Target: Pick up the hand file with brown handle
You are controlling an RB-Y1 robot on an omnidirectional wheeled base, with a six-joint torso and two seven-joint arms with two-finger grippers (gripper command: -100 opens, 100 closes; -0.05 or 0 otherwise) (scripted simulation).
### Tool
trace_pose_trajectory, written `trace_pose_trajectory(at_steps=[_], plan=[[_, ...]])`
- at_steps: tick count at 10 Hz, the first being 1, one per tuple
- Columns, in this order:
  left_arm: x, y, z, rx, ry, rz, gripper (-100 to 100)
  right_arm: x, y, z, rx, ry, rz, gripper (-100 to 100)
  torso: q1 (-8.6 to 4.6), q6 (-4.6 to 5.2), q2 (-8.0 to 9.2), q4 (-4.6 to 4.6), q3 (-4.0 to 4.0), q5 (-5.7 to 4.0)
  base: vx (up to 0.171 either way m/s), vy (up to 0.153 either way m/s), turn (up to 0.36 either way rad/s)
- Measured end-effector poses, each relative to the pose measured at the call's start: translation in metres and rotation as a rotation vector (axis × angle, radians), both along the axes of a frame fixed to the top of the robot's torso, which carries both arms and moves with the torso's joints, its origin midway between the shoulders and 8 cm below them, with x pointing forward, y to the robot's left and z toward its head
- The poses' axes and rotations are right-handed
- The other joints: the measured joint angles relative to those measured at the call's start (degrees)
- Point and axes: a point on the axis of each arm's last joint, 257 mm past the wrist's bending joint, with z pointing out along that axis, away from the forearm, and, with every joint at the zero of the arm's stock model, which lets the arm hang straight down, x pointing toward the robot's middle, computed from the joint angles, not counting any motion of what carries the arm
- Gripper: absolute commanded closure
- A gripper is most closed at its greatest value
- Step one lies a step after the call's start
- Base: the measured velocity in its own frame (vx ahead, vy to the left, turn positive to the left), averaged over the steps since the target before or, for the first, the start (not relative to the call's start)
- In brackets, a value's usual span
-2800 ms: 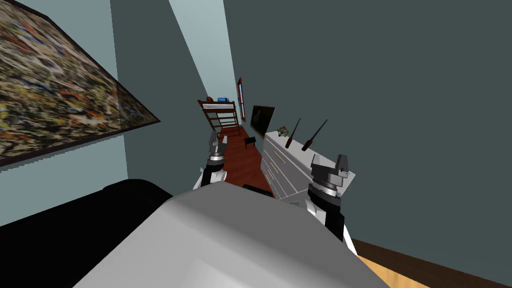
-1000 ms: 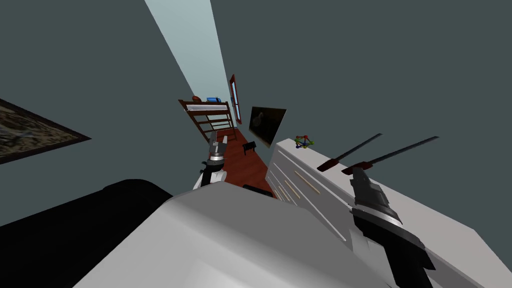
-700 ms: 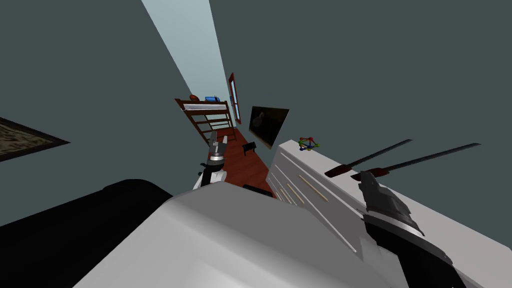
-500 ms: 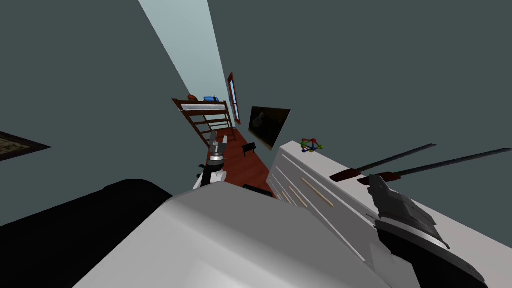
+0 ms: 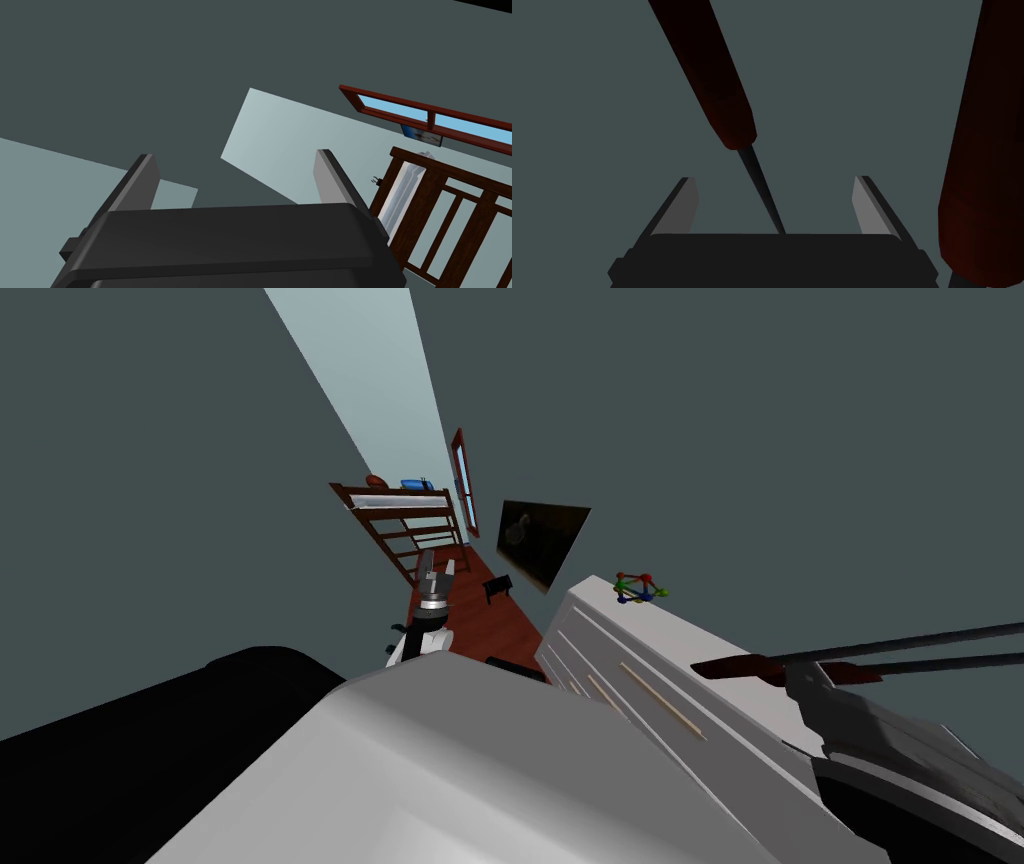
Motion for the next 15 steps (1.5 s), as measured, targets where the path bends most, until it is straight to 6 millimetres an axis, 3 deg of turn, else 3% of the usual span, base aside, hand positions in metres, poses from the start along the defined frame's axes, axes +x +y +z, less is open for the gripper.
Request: trace_pose_trajectory(at_steps=[7,8,9,10,11,15], plan=[[0.0,0.0,0.0,0.0,0.0,0.0,0,-0.032,-0.055,0.027,-0.168,0.111,-0.169,-100,-0.17,-0.01,0.16,0.04,0.09,-0.04,0.068,0.02,-0.014],[0.0,0.0,0.0,0.0,0.0,0.0,0,-0.033,-0.056,0.027,-0.17,0.112,-0.172,0,-0.18,-0.01,0.27,0.06,0.15,-0.05,0.006,0.0,0.001],[0.0,0.0,0.0,0.0,0.0,0.0,0,-0.033,-0.056,0.027,-0.17,0.112,-0.172,-100,-0.18,-0.01,0.36,0.08,0.21,-0.05,0.046,-0.048,0.031],[0.0,0.0,0.0,0.0,0.0,0.0,0,-0.034,-0.055,0.033,-0.173,0.111,-0.173,-100,-0.33,-0.01,0.28,0.07,0.17,-0.07,0.029,-0.033,0.014],[0.0,0.0,0.0,0.0,0.0,0.0,0,-0.034,-0.055,0.034,-0.171,0.11,-0.175,100,-0.3,-0.01,0.31,0.07,0.18,-0.09,0.0,0.0,0.0],[0.0,0.0,0.0,0.0,0.0,0.0,0,-0.035,-0.056,0.034,-0.171,0.111,-0.176,100,-0.26,-0.1,0.27,0.05,0.15,-0.08,0.0,-0.001,-0.005]])
